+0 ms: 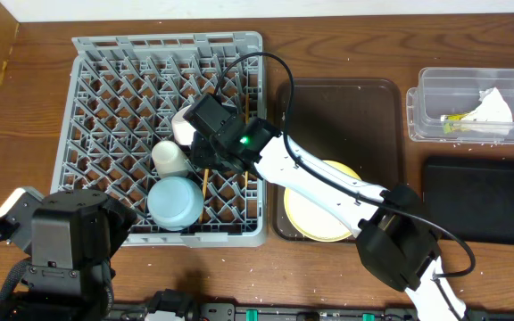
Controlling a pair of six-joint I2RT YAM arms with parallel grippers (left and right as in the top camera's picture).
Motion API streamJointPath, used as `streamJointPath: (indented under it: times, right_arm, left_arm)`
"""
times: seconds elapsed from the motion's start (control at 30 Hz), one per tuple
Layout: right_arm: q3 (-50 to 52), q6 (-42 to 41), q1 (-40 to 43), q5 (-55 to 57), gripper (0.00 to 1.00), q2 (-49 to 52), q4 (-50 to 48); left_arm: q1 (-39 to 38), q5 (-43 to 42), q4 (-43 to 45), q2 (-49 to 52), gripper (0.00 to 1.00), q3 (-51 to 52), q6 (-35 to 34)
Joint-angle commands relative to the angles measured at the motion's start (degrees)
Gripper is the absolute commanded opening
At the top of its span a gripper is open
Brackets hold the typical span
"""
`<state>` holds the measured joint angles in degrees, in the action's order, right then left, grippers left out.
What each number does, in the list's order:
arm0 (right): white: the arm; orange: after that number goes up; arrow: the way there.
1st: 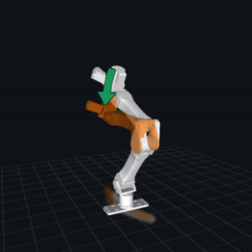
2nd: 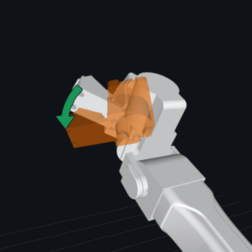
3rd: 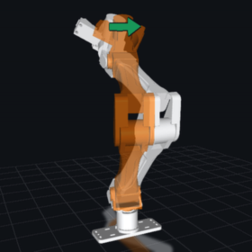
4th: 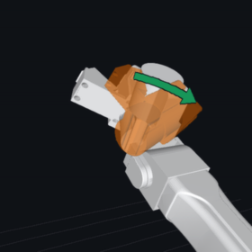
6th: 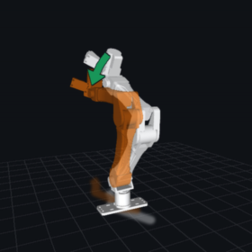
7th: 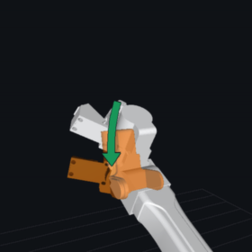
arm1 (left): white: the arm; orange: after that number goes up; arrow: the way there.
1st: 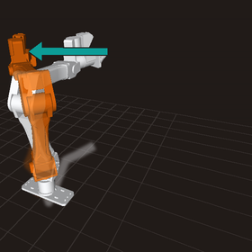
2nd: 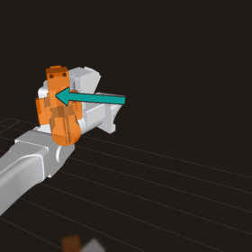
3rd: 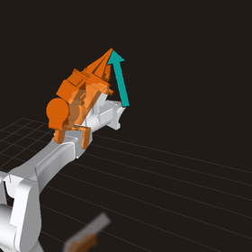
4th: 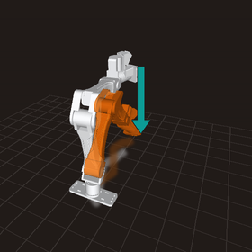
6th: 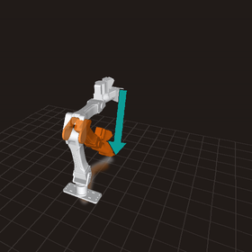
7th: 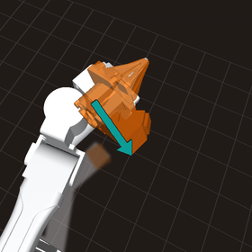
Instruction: Sort waste into correct bins and load items into the dishwasher
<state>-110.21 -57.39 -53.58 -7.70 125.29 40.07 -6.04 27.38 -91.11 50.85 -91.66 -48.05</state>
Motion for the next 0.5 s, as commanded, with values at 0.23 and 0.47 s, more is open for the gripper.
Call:
streamJointPath:
  times: [0.23,0.47]
  right_arm:
    - [-0.83,8.35,0.85,5.88,0.35,-1.33,0.44]
    - [-0.68,8.61,2.95,6.91,0.33,-0.94,-0.24]
  left_arm:
    - [0.31,0.74,-0.15,0.00,0.98,-0.46,-0.50]
    - [0.31,0.74,-0.15,0.00,0.98,-0.46,-0.50]
